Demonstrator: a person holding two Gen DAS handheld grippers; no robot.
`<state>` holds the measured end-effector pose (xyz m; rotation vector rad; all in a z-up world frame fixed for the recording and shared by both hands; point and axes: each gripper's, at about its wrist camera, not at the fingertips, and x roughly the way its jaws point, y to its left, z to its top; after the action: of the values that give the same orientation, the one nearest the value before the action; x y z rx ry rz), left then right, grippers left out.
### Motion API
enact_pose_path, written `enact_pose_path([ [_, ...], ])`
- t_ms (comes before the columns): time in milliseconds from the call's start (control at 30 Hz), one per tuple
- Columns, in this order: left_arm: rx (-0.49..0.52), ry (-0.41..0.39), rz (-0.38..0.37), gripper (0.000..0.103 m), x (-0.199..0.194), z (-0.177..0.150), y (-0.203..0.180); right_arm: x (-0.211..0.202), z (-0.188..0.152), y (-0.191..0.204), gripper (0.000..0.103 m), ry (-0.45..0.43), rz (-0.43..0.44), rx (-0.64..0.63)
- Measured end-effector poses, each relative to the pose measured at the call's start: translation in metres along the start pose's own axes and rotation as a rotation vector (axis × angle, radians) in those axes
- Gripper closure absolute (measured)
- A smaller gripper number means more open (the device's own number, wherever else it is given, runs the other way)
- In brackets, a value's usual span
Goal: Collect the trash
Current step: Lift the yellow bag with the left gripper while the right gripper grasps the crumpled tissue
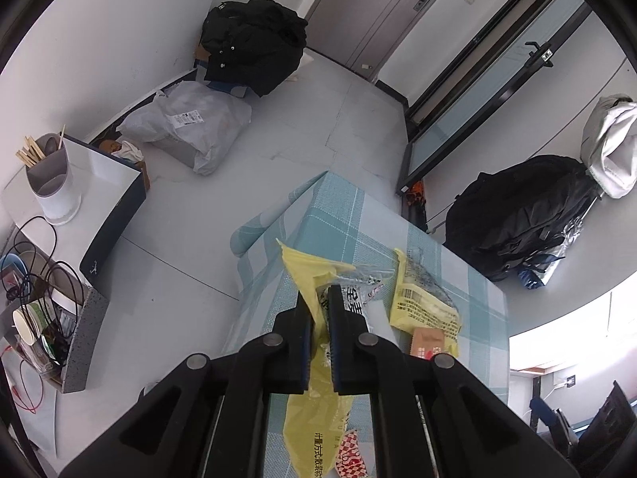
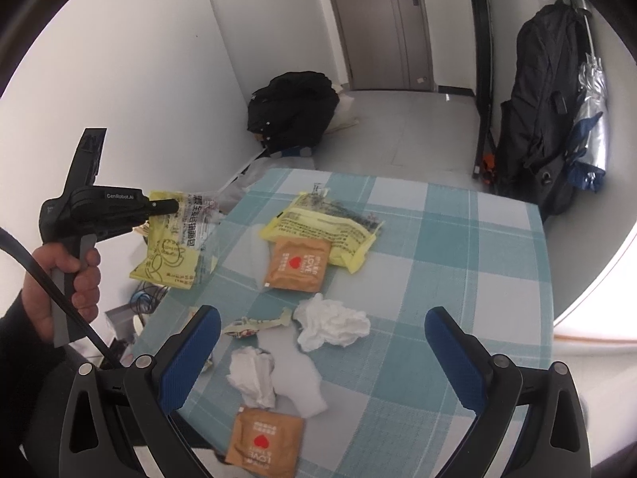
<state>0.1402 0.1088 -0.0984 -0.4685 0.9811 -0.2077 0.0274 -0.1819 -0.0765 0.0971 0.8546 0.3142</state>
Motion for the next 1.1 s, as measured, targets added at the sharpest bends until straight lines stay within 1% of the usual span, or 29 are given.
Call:
enact_pose_path([
  [167,0.01,-0.015,-0.025,0.1,-0.007,0.001,-0.006,0.003,-0.004,0.003,0.002,0.041,0.006,0.024],
  [267,0.014,-0.024,-0.042,0.1,-0.01,0.001,-0.007,0.005,-0.005,0.01,0.006,0.056,-0.008,-0.005],
  [333,0.013,-0.019,-0.045,0.1,-0.009,0.001,-0.007,0.007,-0.007,0.015,0.01,0.071,-0.009,-0.028],
  [400,0.011,-0.017,-0.05,0.1,-0.008,0.002,-0.006,0.009,-0.009,0.02,0.012,0.081,-0.011,-0.055],
  [533,0.016,-0.018,-0.06,0.1,-0.01,0.002,-0.008,0.018,-0.008,0.018,0.012,0.088,-0.042,-0.063],
  [600,0.022,-0.019,-0.061,0.1,-0.011,0.002,-0.01,0.029,-0.006,0.012,0.013,0.106,-0.072,-0.041],
  [700,0.022,-0.018,-0.066,0.1,-0.012,0.002,-0.01,0.048,-0.006,0.0,0.02,0.141,-0.078,0.011],
  [733,0.021,-0.016,-0.068,0.1,-0.012,0.002,-0.01,0.054,-0.006,-0.002,0.025,0.156,-0.079,0.021],
  [833,0.02,-0.014,-0.071,0.1,-0.012,0.002,-0.011,0.07,-0.006,-0.007,0.035,0.187,-0.061,0.045],
  [900,0.021,-0.012,-0.072,0.1,-0.012,0.002,-0.012,0.076,-0.005,-0.01,0.041,0.191,-0.039,0.07],
  [967,0.024,-0.011,-0.071,0.1,-0.012,0.002,-0.012,0.081,-0.004,-0.011,0.043,0.196,-0.027,0.085],
  [1000,0.024,-0.011,-0.069,0.1,-0.012,0.002,-0.012,0.083,-0.004,-0.011,0.048,0.199,-0.026,0.088],
  [1033,0.026,-0.009,-0.069,0.1,-0.012,0.001,-0.013,0.086,-0.004,-0.011,0.054,0.205,-0.019,0.088],
  [1067,0.027,-0.008,-0.069,0.1,-0.012,0.002,-0.014,0.089,-0.004,-0.011,0.057,0.213,-0.013,0.085],
  [1100,0.028,-0.011,-0.068,0.1,-0.013,0.001,-0.013,0.091,-0.005,-0.01,0.064,0.221,-0.012,0.08],
])
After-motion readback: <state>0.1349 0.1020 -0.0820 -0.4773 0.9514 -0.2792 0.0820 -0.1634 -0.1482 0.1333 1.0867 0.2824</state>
